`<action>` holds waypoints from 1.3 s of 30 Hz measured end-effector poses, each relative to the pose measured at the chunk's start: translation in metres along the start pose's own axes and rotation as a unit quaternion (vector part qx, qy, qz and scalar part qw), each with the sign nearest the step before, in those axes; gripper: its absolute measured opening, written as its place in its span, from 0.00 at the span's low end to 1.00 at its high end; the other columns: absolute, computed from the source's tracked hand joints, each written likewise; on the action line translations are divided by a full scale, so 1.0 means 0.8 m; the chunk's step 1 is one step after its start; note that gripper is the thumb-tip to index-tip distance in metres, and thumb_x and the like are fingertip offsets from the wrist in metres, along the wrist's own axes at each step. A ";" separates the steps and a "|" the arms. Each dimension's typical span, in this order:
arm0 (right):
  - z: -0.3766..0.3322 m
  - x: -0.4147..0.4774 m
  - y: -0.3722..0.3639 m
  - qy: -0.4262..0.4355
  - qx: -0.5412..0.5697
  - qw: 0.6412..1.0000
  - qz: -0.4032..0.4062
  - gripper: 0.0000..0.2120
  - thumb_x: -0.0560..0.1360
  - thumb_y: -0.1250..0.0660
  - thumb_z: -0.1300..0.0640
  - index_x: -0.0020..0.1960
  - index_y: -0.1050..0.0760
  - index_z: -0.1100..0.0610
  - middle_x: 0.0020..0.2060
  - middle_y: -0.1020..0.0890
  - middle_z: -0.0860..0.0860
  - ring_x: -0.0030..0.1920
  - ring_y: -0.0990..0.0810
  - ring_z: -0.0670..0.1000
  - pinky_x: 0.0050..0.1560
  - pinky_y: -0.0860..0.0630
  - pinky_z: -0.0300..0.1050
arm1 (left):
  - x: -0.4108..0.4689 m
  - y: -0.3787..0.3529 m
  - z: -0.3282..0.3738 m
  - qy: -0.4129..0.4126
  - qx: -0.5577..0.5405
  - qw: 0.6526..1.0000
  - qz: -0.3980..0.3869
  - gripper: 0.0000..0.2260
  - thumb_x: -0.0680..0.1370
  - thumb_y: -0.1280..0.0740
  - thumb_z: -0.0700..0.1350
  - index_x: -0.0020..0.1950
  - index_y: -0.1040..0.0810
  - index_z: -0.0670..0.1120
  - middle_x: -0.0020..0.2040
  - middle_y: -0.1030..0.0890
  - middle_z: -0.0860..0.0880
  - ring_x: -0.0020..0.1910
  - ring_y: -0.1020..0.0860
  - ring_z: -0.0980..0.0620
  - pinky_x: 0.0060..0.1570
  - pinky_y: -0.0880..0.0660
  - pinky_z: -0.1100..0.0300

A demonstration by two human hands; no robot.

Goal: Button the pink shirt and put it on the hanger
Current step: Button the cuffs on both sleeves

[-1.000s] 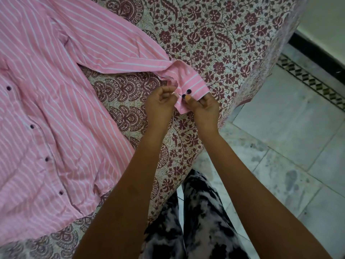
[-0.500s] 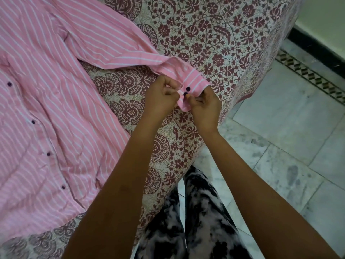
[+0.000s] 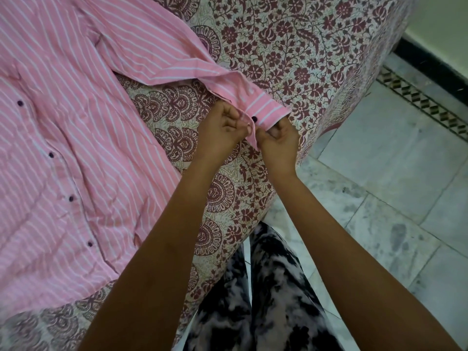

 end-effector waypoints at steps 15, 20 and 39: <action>0.045 -0.013 -0.008 -0.159 -0.070 0.983 -0.056 0.11 0.72 0.30 0.57 0.38 0.28 0.63 0.38 0.23 0.63 0.40 0.24 0.56 0.49 0.24 0.56 | -0.041 0.013 -0.004 -0.118 0.045 0.991 0.041 0.14 0.71 0.31 0.34 0.42 0.35 0.47 0.36 0.25 0.53 0.35 0.25 0.58 0.37 0.27 0.68; 0.043 -0.026 -0.030 -0.193 0.009 0.971 -0.139 0.11 0.76 0.37 0.57 0.54 0.25 0.63 0.46 0.19 0.57 0.48 0.21 0.54 0.58 0.25 0.53 | -0.031 0.006 -0.030 0.048 -0.204 0.978 -0.019 0.14 0.73 0.35 0.31 0.40 0.37 0.46 0.37 0.26 0.51 0.33 0.26 0.60 0.37 0.26 0.67; -0.054 -0.031 -0.028 0.344 -0.466 0.813 -0.063 0.16 0.69 0.40 0.69 0.56 0.28 0.72 0.47 0.22 0.68 0.47 0.23 0.65 0.46 0.26 0.51 | -0.032 -0.038 -0.030 0.183 -0.186 0.958 -0.122 0.09 0.80 0.43 0.37 0.43 0.27 0.44 0.36 0.25 0.49 0.34 0.26 0.54 0.34 0.27 0.64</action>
Point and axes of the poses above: each hand's wrist, its own x-axis towards the middle knuckle, its own y-axis out of the back of the hand, z = x × y, the point moved 9 cm from there along x, towards the middle knuckle
